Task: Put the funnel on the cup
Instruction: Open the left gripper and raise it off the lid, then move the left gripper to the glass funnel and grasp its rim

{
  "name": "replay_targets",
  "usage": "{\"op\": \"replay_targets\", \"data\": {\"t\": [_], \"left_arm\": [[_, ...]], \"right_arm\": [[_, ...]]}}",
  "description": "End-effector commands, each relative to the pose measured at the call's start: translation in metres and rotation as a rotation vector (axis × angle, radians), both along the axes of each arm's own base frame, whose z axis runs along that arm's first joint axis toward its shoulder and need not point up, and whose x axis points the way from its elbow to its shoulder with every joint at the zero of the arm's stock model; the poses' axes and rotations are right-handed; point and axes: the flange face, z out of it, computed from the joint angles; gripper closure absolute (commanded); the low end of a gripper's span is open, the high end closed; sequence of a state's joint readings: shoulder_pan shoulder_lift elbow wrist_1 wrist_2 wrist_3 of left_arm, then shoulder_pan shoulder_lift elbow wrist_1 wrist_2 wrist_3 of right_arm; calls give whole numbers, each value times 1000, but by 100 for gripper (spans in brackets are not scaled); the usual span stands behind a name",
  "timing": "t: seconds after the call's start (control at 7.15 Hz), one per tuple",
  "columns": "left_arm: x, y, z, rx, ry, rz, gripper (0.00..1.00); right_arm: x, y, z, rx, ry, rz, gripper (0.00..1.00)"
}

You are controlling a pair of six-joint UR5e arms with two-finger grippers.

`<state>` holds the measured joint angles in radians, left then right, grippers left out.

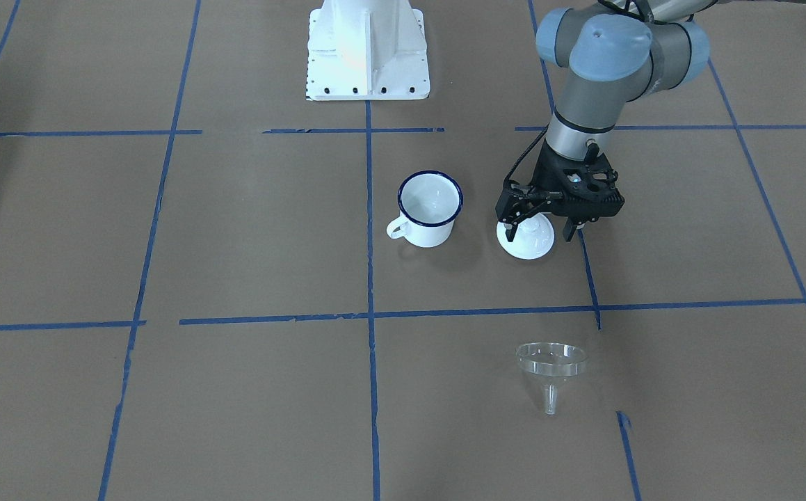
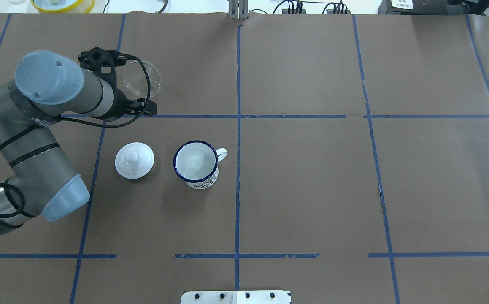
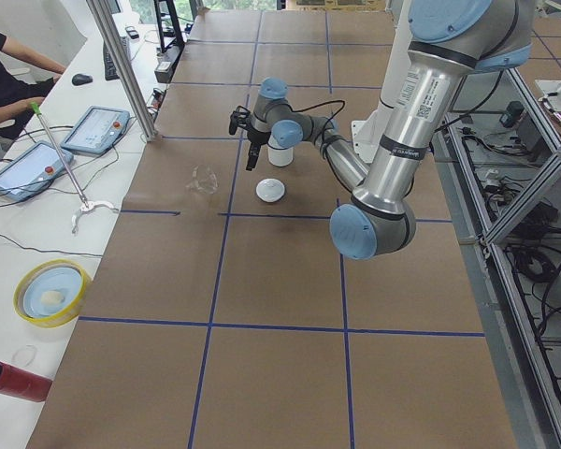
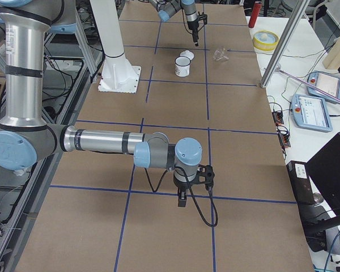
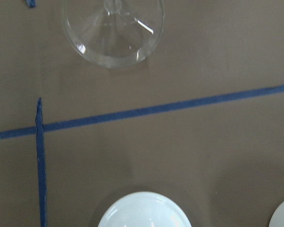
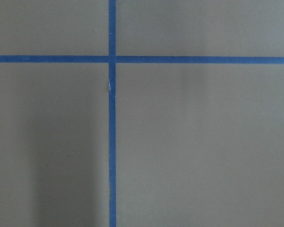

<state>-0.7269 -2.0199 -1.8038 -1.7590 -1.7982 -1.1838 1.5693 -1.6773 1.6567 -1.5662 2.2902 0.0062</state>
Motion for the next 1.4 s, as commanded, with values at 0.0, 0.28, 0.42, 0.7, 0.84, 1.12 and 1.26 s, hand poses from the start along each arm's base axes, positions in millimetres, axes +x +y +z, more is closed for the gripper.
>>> {"op": "replay_targets", "data": {"t": [0.0,0.28,0.42,0.7,0.84,1.12,1.26], "left_arm": [[12,-33,0,-162,108,-207,0],[34,-60,35,-253,229,-376,0],[41,-69,53,-278,267,-405,0],[45,-75,63,-294,273,-423,0],[42,-88,54,-288,281,-443,0],[36,-121,61,-237,346,-511,0],[39,-129,70,-211,362,-542,0]], "right_arm": [[0,0,0,-1,0,0,0],[0,0,0,-1,0,0,0],[0,0,0,-1,0,0,0],[0,0,0,-1,0,0,0],[0,0,0,1,0,0,0],[0,0,0,-1,0,0,0],[0,0,0,-1,0,0,0]]}}
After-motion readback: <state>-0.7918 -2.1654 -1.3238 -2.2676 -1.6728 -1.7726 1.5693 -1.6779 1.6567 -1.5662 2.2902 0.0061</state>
